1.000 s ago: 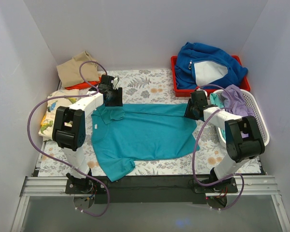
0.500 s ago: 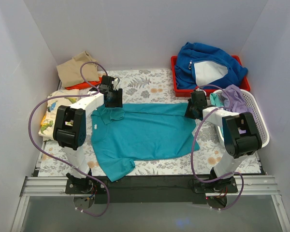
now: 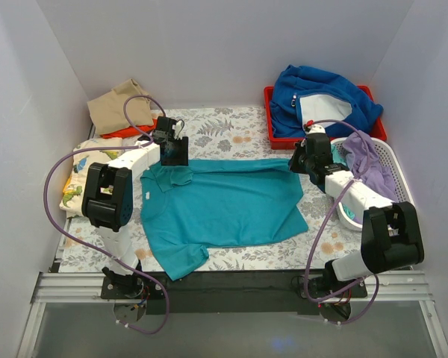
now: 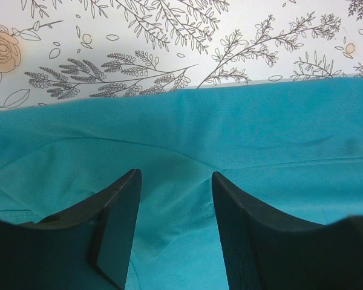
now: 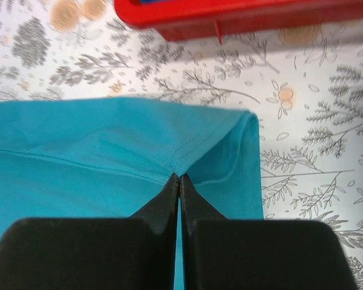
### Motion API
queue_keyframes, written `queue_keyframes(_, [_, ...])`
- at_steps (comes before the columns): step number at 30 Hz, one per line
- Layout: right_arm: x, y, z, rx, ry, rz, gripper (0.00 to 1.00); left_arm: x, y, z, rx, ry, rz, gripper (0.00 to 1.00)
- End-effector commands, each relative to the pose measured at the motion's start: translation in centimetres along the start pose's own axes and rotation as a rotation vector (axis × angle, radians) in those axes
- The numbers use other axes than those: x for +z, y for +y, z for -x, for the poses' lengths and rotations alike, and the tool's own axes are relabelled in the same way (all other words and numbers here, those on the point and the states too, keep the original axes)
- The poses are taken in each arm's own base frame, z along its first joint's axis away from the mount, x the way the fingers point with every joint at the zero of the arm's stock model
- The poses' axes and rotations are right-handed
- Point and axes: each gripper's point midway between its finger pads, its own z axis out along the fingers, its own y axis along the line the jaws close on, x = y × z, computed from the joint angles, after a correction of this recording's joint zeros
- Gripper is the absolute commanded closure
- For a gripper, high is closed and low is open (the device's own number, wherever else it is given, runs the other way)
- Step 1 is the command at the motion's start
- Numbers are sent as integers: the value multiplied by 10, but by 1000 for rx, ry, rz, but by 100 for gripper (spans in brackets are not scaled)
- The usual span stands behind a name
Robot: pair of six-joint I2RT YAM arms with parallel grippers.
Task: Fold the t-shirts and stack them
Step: Fold the tshirt
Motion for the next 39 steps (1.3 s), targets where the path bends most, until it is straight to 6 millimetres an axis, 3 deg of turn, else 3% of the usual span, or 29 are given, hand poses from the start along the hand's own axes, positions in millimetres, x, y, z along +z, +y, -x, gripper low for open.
queue_keyframes(1, [-13, 10, 25, -44, -48, 38, 99, -4, 5, 6, 7, -20, 14, 51])
queue_keyframes(5, [-16, 1, 15, -47, 3, -12, 99, -5, 6, 2, 10, -8, 22, 51])
queue_keyframes(15, [-16, -46, -41, -32, 165, -220, 99, -22, 16, -1, -4, 11, 85, 51])
queue_keyframes(17, [-15, -45, -44, -30, 173, -215, 91, -33, 15, 0, -13, -3, 82, 51])
queue_keyframes(21, [-18, -29, -29, -42, 119, -132, 75, -50, 18, -4, -35, -31, 96, 50])
queue_keyframes(25, [-30, -12, -5, -48, 43, -59, 71, -58, 26, -15, -65, -55, 133, 49])
queue_keyframes(30, [-46, 1, 13, -53, -16, -7, 69, -52, 35, -43, -164, -31, 178, 48])
queue_keyframes(39, [-58, 11, 14, -52, -28, 53, 67, -30, 29, -56, -287, -6, 162, 46])
